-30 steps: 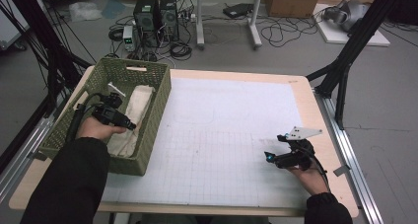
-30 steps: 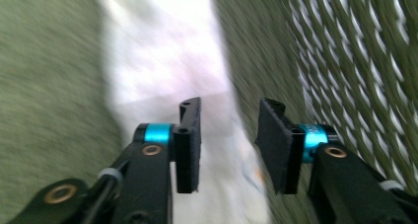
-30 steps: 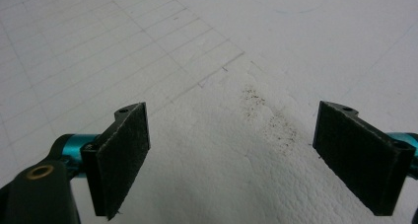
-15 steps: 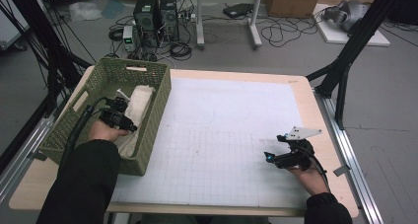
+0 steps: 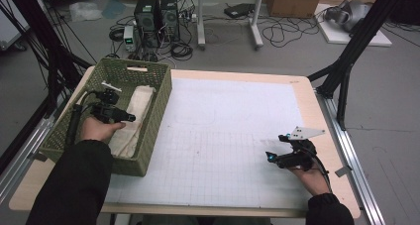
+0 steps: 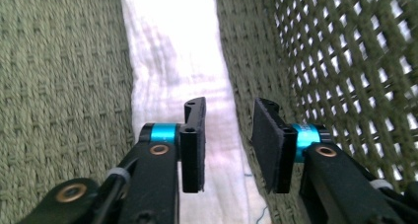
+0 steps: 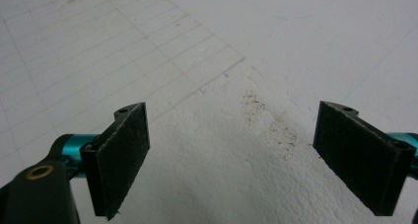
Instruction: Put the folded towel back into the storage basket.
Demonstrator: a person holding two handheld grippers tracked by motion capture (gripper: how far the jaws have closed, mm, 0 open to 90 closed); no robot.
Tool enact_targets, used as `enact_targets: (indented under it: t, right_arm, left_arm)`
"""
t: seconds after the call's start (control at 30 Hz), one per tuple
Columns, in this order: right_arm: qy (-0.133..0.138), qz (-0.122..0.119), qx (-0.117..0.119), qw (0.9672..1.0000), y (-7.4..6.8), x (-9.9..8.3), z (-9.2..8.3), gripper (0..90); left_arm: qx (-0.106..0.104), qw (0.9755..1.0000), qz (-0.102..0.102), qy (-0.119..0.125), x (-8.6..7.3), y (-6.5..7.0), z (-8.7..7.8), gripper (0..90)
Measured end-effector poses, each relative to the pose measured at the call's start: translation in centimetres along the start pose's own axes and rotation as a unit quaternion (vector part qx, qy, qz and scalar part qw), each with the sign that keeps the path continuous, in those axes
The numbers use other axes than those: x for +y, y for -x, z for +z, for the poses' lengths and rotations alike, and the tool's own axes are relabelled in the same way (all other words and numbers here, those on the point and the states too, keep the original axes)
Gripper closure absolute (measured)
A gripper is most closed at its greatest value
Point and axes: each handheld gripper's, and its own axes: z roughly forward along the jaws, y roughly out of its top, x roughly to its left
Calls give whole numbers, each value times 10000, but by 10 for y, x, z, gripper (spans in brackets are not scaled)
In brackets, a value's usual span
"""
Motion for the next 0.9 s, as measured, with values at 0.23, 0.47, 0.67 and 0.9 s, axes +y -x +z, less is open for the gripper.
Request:
enact_targets:
  t: [0.23,0.47,0.67,0.9]
  right_arm:
    - [100,49,-21,9999,-2,0,-5,126]
    - [178,64,8,9998,-1,1,-7,124]
    - [247,84,14,9997,-1,1,-9,123]
    - [294,108,16,9995,-2,1,-12,122]
  left_arm:
    - [-223,9994,-209,138,0,3,-2,556]
    - [-485,9970,-374,470,-1,0,-7,482]
    - [-1039,9880,-657,941,-2,-3,-14,432]
    - [-1524,9744,-986,1324,-6,-6,-18,400]
